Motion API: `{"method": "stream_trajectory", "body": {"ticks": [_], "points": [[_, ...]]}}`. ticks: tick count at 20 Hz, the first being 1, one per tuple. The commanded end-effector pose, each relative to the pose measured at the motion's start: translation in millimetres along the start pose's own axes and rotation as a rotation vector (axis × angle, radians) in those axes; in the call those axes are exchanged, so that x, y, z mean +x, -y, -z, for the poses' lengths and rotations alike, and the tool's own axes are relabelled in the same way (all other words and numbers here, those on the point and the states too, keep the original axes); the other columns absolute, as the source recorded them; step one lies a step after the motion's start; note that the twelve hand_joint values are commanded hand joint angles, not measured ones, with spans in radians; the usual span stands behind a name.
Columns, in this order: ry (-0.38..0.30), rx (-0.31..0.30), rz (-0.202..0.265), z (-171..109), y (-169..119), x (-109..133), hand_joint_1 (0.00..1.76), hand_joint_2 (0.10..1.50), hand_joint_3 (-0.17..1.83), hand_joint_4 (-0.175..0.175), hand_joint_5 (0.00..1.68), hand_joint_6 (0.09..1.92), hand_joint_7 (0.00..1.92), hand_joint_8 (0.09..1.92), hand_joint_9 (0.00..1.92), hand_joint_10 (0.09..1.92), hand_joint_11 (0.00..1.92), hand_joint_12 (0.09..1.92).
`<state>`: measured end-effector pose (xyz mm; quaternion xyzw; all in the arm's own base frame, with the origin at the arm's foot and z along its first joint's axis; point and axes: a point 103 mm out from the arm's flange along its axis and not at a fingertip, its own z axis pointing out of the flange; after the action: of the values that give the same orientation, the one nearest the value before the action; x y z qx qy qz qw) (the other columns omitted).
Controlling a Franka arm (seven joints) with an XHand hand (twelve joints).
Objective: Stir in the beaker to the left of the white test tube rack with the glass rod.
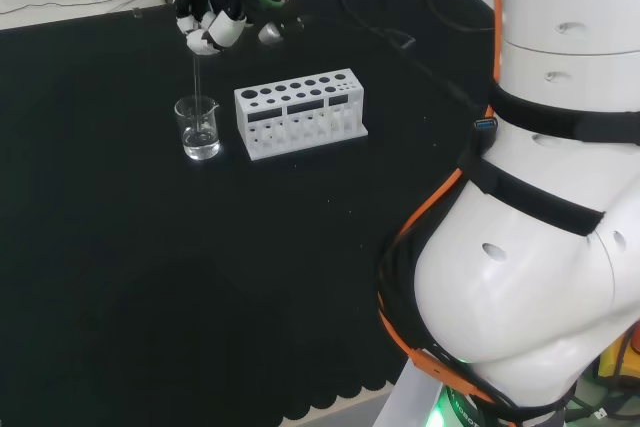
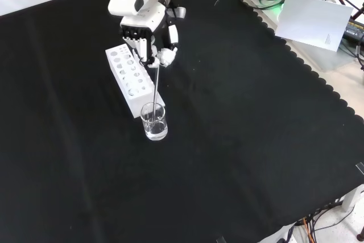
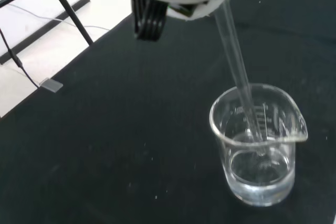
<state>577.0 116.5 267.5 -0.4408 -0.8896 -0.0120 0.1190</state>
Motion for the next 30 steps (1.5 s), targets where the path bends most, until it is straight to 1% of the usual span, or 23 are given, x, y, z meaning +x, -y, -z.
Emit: {"method": "stream_trajectory", "body": {"ticks": [1, 4, 8, 13, 18, 22, 25, 30], "points": [[0.016, 0.011, 0.001, 2, 19, 10, 1.18, 0.64, 0.9, -0.175, 1.07, 1.13, 1.41, 1.4, 1.87, 1.17, 1.9, 1.09], [0.019, 0.009, 0.007, -1, 17, 15, 1.18, 0.64, 0.9, -0.175, 1.07, 1.13, 1.41, 1.4, 1.87, 1.17, 1.9, 1.09], [0.011, 0.02, 0.022, -13, 4, 20, 1.18, 0.64, 0.9, -0.175, 1.07, 1.13, 1.41, 1.4, 1.87, 1.17, 1.9, 1.09], [-0.002, 0.025, 0.045, -20, -19, 18, 1.18, 0.64, 0.9, -0.175, 1.07, 1.13, 1.41, 1.4, 1.87, 1.17, 1.9, 1.09], [-0.006, 0.008, 0.058, -18, -29, 11, 1.18, 0.64, 0.9, -0.175, 1.07, 1.13, 1.41, 1.4, 1.88, 1.17, 1.9, 1.09], [-0.006, 0.002, 0.044, -11, -29, -1, 1.18, 0.64, 0.9, -0.175, 1.07, 1.13, 1.41, 1.4, 1.88, 1.17, 1.9, 1.1], [-0.002, 0.002, 0.021, -5, -22, -10, 1.18, 0.64, 0.9, -0.175, 1.07, 1.13, 1.41, 1.4, 1.88, 1.17, 1.9, 1.1], [0.013, 0.033, -0.007, -2, -4, -14, 1.18, 0.64, 0.9, -0.175, 1.07, 1.13, 1.41, 1.4, 1.88, 1.17, 1.9, 1.1]]}}
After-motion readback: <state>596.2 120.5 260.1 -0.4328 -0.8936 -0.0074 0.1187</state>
